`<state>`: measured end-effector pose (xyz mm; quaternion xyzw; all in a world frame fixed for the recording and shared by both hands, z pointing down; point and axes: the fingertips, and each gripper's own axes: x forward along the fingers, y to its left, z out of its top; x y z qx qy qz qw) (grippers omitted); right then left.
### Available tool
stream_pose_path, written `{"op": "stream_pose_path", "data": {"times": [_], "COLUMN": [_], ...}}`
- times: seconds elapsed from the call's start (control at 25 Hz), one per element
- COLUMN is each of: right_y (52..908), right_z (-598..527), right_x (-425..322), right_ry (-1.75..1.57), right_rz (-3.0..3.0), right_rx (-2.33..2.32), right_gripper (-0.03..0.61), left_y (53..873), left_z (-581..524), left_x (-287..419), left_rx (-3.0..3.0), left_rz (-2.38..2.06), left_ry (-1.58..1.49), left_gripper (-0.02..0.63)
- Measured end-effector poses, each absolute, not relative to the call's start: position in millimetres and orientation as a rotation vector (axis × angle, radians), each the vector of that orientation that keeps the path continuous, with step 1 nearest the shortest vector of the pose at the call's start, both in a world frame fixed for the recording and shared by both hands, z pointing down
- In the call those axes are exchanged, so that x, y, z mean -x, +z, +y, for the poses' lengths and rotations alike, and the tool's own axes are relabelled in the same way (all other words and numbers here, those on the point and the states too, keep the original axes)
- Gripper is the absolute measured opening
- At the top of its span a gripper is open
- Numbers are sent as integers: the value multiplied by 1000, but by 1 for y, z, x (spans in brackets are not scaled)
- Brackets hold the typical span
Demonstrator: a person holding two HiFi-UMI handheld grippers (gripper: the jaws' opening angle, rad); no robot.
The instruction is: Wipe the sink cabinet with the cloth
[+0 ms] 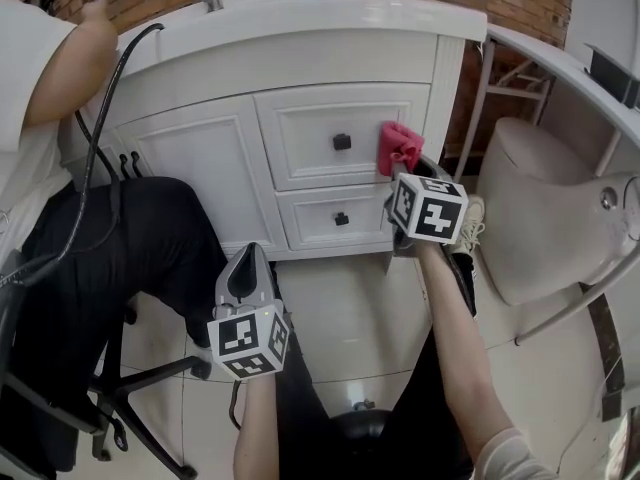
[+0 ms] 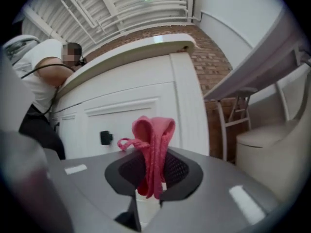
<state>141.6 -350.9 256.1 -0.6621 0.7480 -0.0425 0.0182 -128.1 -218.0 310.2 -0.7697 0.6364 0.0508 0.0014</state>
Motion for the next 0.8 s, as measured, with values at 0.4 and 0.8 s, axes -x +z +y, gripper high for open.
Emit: {"op": "stream_pose_path", "data": {"times": [0.4,0.8], "right_y": [255,313], "right_z": [-314,-350], "right_x": [-159,90], "right_ry": [-78,-42], "right_rz": [2209,2704], "right_rx": [2051,1621], "right_gripper": [61,61], "left_y": [306,327], "left_z": [-224,-220], "left_x": [127,155], "left_rx": [2406,2398], "left_rz": [2011,2073], "left_ry": [243,229], "left_gripper": [14,14]}}
